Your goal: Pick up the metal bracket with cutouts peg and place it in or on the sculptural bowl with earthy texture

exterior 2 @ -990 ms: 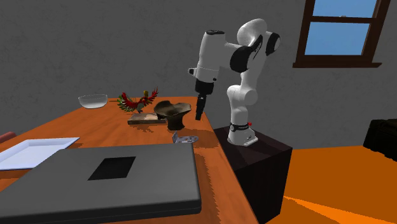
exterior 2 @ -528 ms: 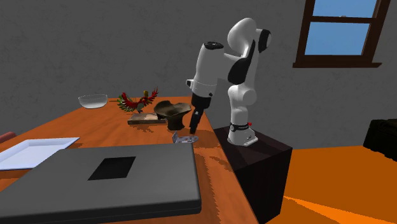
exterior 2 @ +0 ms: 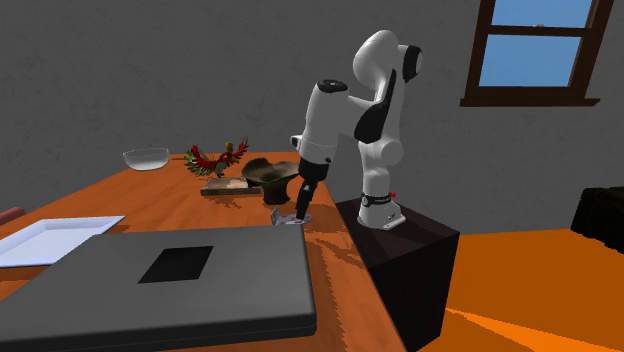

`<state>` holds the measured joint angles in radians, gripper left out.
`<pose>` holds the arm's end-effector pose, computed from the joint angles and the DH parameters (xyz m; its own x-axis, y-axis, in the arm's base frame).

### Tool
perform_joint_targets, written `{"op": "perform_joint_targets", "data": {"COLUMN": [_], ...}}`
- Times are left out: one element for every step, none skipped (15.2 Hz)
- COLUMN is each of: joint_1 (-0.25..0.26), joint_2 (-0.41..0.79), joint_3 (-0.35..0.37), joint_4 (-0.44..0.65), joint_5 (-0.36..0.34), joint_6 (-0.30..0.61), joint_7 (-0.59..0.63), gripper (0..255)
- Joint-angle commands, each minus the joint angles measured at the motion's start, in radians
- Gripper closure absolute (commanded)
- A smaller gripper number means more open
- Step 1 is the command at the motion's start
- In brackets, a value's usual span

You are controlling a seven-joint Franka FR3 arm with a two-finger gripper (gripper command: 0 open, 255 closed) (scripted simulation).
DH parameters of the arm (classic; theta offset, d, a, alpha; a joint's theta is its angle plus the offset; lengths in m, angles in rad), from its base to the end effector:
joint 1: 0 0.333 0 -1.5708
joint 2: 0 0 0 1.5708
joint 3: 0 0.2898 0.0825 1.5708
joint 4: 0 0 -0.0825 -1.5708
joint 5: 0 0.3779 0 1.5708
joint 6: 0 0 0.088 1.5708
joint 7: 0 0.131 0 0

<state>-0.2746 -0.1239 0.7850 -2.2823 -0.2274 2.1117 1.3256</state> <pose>0.4351 0.2248 0.3401 0.7582 -0.6085 0.2344 -0.6478 -0.7437 0.1650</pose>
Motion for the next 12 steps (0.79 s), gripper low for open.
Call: {"op": "perform_joint_targets", "data": {"joint_1": [0.000,0.000,0.000,0.000,0.000,0.000,0.000,0.000,0.000,0.000,0.000,0.000], "joint_2": [0.000,0.000,0.000,0.000,0.000,0.000,0.000,0.000,0.000,0.000,0.000,0.000], "joint_3": [0.000,0.000,0.000,0.000,0.000,0.000,0.000,0.000,0.000,0.000,0.000,0.000], "joint_4": [-0.001,-0.001,-0.001,-0.001,-0.001,-0.001,-0.001,-0.001,-0.001,-0.001,-0.001,-0.001], "joint_5": [0.000,0.000,0.000,0.000,0.000,0.000,0.000,0.000,0.000,0.000,0.000,0.000], "joint_6": [0.001,0.001,0.001,0.001,0.001,0.001,0.001,0.001,0.001,0.001,0.001,0.001], "joint_7": [0.000,0.000,0.000,0.000,0.000,0.000,0.000,0.000,0.000,0.000,0.000,0.000], "gripper": [0,0,0,0,255,255,255,255,255,255,255,255]}}
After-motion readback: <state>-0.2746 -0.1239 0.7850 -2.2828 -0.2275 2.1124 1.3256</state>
